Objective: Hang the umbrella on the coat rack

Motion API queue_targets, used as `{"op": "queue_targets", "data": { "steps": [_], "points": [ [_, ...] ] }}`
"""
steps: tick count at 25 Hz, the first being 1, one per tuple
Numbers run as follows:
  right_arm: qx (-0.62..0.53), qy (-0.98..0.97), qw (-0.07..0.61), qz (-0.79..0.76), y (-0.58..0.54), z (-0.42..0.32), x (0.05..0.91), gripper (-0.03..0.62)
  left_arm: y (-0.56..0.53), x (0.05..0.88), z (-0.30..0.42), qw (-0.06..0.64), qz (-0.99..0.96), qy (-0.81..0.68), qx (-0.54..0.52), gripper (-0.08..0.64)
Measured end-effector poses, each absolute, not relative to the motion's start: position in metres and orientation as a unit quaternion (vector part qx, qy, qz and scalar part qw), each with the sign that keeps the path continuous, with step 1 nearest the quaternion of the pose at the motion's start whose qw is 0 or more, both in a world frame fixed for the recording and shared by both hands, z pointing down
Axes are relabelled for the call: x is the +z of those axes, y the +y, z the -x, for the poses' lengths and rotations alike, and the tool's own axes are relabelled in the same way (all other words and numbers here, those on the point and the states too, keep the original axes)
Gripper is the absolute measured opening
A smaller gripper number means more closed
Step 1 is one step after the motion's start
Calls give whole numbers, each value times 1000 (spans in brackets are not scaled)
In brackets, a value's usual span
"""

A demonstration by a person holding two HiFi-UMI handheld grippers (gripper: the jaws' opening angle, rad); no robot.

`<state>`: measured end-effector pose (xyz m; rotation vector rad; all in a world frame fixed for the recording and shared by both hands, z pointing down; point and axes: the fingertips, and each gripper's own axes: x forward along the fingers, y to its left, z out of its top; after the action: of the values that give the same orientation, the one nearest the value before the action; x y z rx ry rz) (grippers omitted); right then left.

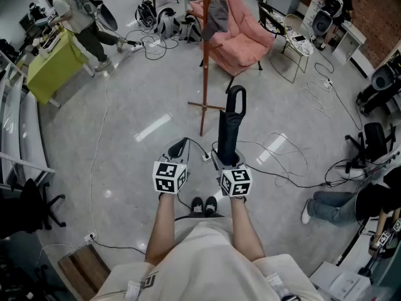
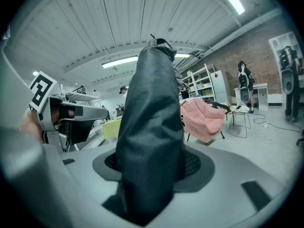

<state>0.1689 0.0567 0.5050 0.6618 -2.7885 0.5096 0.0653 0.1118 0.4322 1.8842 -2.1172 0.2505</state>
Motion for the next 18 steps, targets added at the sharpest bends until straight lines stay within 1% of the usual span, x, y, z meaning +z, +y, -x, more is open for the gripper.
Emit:
{"op": "queue_targets", "data": {
  "steps": [4, 9, 18],
  "points": [
    [171, -952, 117, -226, 50, -172, 504, 258, 108, 435, -64, 152, -652, -737, 87, 8],
    [138, -954, 146, -223, 46, -176, 507, 261, 109, 437, -57, 154, -639, -749, 84, 9],
    [159, -955, 133, -211, 30, -182, 512, 261, 111, 440, -46, 157, -616, -769, 75, 9]
  ]
}}
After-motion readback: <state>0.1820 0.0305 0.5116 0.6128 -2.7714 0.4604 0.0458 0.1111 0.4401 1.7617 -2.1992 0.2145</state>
